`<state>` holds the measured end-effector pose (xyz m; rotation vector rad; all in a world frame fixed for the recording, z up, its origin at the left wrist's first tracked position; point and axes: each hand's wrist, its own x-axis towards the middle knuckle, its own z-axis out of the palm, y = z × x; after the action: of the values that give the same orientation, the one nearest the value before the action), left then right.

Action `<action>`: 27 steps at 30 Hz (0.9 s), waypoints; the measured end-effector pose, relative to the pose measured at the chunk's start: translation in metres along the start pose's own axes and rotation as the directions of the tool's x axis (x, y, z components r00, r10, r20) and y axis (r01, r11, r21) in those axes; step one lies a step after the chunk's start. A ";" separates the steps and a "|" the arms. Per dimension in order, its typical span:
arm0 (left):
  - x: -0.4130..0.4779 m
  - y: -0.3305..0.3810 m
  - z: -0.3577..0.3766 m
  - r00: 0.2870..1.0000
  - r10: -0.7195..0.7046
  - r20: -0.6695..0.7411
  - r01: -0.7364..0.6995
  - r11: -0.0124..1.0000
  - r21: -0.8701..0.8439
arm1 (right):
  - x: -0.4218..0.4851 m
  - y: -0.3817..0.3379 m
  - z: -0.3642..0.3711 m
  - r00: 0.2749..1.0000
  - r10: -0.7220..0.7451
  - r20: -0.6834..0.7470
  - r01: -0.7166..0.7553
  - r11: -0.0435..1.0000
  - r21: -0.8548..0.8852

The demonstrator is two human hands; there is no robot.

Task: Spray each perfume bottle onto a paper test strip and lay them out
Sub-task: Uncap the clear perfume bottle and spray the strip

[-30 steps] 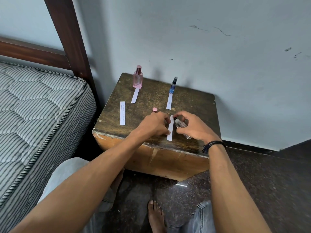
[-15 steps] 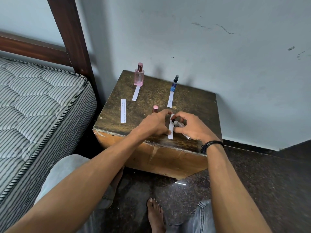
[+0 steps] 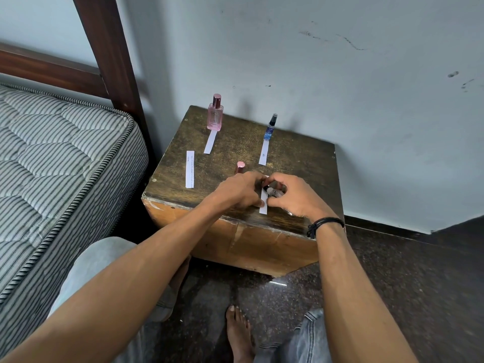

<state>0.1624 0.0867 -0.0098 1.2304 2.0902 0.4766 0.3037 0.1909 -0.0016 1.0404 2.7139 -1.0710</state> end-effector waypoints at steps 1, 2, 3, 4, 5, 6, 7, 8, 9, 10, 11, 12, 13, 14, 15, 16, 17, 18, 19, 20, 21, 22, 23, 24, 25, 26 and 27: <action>0.000 0.000 0.000 1.000 0.003 0.001 -0.002 1.000 -0.005 | 0.000 0.000 0.000 1.000 0.001 0.000 -0.001 1.000 0.000; 0.000 0.000 0.000 1.000 0.005 0.002 -0.005 1.000 -0.009 | 0.000 0.000 0.000 1.000 0.003 -0.001 -0.003 1.000 0.000; -0.001 0.001 -0.001 1.000 0.006 0.000 -0.006 1.000 -0.010 | 0.000 0.000 0.000 1.000 0.005 -0.003 -0.005 1.000 -0.003; -0.001 0.001 -0.001 1.000 0.006 -0.001 -0.006 1.000 -0.011 | 0.000 0.000 0.000 1.000 0.007 -0.006 -0.007 1.000 -0.009; -0.001 0.001 -0.001 1.000 0.006 0.000 -0.006 1.000 -0.011 | 0.000 -0.001 0.000 1.000 0.007 -0.009 -0.007 1.000 -0.017; -0.001 0.001 -0.001 1.000 0.007 0.003 -0.007 1.000 -0.012 | 0.000 -0.001 0.000 1.000 0.007 -0.013 -0.008 1.000 -0.024; -0.002 0.001 -0.002 1.000 0.008 0.007 -0.008 1.000 -0.012 | 0.000 -0.001 0.000 1.000 0.006 -0.017 -0.007 1.000 -0.031; -0.002 0.002 -0.003 1.000 0.008 0.010 -0.008 1.000 -0.012 | 0.000 -0.001 0.000 1.000 0.008 -0.021 -0.008 0.999 -0.037; -0.003 0.002 -0.003 1.000 0.007 0.011 -0.007 1.000 -0.015 | 0.000 -0.001 0.000 1.000 0.009 -0.025 -0.010 0.999 -0.045; -0.003 0.003 -0.003 1.000 0.005 0.012 -0.005 1.000 -0.019 | 0.000 -0.001 0.000 1.000 0.008 -0.028 -0.009 0.999 -0.053; -0.003 0.003 -0.004 1.000 0.002 0.014 -0.002 1.000 -0.024 | 0.000 -0.002 0.001 0.999 0.006 -0.032 -0.008 0.998 -0.059; -0.003 0.003 -0.004 1.000 0.000 0.015 0.001 1.000 -0.026 | 0.001 -0.002 0.001 0.999 0.004 -0.036 -0.006 0.998 -0.064; -0.003 0.003 -0.004 1.000 -0.001 0.016 0.002 1.000 -0.025 | 0.001 -0.003 0.001 0.999 0.002 -0.038 -0.005 0.998 -0.069; -0.003 0.003 -0.004 1.000 -0.001 0.016 0.001 1.000 -0.023 | 0.001 -0.004 0.001 0.999 0.000 -0.040 -0.003 0.997 -0.075; -0.003 0.003 -0.004 1.000 -0.001 0.015 0.001 1.000 -0.021 | 0.001 -0.004 0.001 0.999 -0.002 -0.042 -0.001 0.997 -0.082; -0.003 0.003 -0.003 1.000 -0.002 0.013 0.002 1.000 -0.021 | 0.001 -0.005 0.001 0.999 -0.003 -0.045 -0.001 0.996 -0.086; -0.003 0.003 -0.003 1.000 -0.003 0.012 0.003 1.000 -0.022 | 0.001 -0.005 0.001 0.999 -0.005 -0.048 0.001 0.996 -0.089; -0.003 0.003 -0.003 1.000 -0.004 0.013 0.004 1.000 -0.024 | 0.001 -0.005 0.001 0.999 -0.005 -0.051 0.000 0.996 -0.091; -0.003 0.003 -0.003 1.000 -0.005 0.014 0.006 1.000 -0.027 | 0.001 -0.006 0.002 0.999 -0.005 -0.051 0.000 0.996 -0.094; -0.003 0.004 -0.004 1.000 -0.007 0.015 0.007 1.000 -0.031 | 0.002 -0.006 0.002 0.999 -0.004 -0.053 -0.001 0.995 -0.096; -0.003 0.004 -0.004 1.000 -0.008 0.017 0.008 0.999 -0.034 | 0.002 -0.006 0.002 0.998 -0.003 -0.055 -0.002 0.996 -0.095; -0.004 0.004 -0.004 1.000 -0.008 0.018 0.009 0.999 -0.037 | 0.002 -0.006 0.002 0.998 -0.003 -0.057 -0.003 0.996 -0.092; -0.004 0.004 -0.004 1.000 -0.009 0.019 0.009 0.999 -0.038 | 0.002 -0.006 0.002 0.998 -0.002 -0.059 -0.003 0.996 -0.089; -0.004 0.004 -0.004 1.000 -0.011 0.019 0.012 0.999 -0.037 | 0.002 -0.006 0.002 0.998 -0.002 -0.059 -0.003 0.996 -0.087; -0.004 0.004 -0.004 1.000 -0.014 0.020 0.014 0.999 -0.037 | 0.002 -0.006 0.002 0.998 -0.003 -0.058 -0.002 0.996 -0.084; -0.005 0.004 -0.004 1.000 -0.015 0.021 0.016 0.999 -0.037 | 0.002 -0.005 0.003 0.998 -0.004 -0.059 -0.001 0.997 -0.078; -0.005 0.004 -0.004 1.000 -0.014 0.022 0.015 0.999 -0.039 | 0.002 -0.005 0.003 0.998 -0.005 -0.061 0.001 0.997 -0.073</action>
<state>0.1639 0.0849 -0.0026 1.1919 2.0611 0.4933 0.2982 0.1876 -0.0012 1.0755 2.7794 -0.9482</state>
